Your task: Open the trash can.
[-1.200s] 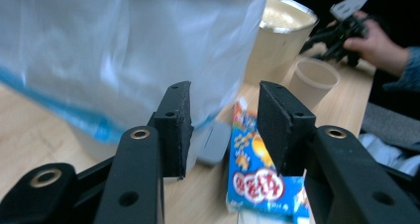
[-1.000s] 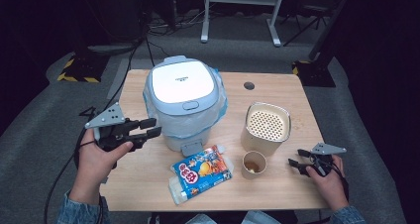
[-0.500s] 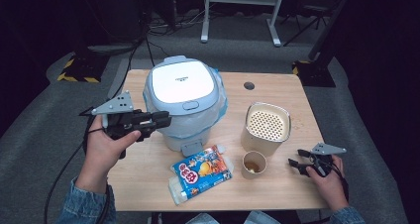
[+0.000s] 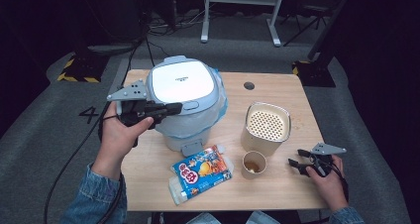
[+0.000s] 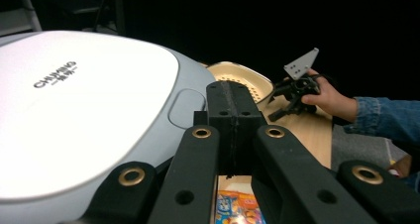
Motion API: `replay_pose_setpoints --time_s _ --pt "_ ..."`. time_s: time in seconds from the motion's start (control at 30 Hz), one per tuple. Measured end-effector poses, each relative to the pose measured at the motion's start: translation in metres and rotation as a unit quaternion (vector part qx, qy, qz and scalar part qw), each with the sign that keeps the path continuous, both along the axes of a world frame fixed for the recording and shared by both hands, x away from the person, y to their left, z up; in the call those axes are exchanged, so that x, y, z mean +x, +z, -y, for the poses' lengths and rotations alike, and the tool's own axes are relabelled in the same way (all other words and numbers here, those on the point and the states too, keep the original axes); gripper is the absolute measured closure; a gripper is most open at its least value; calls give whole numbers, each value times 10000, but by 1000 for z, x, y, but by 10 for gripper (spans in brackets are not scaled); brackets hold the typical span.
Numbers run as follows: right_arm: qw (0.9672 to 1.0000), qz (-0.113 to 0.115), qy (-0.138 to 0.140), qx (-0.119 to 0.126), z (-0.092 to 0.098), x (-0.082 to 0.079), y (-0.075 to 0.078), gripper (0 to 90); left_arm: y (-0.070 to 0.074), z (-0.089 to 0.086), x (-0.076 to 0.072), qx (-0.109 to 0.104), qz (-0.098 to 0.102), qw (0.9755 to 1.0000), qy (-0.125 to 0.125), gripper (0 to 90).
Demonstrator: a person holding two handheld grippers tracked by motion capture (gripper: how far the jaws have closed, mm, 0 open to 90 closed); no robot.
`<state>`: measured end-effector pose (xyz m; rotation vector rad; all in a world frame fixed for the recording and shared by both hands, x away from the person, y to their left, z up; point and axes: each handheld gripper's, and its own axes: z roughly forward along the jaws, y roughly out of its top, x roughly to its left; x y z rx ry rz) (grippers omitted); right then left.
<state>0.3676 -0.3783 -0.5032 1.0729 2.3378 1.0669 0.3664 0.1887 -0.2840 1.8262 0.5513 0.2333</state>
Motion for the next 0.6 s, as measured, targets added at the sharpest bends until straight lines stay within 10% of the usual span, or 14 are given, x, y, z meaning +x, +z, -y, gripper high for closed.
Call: replay_pose_setpoints --time_s 0.6 --pt "10000 1 0 -1 0 0 0 373 -3 35 13 775 104 9960 428 881"
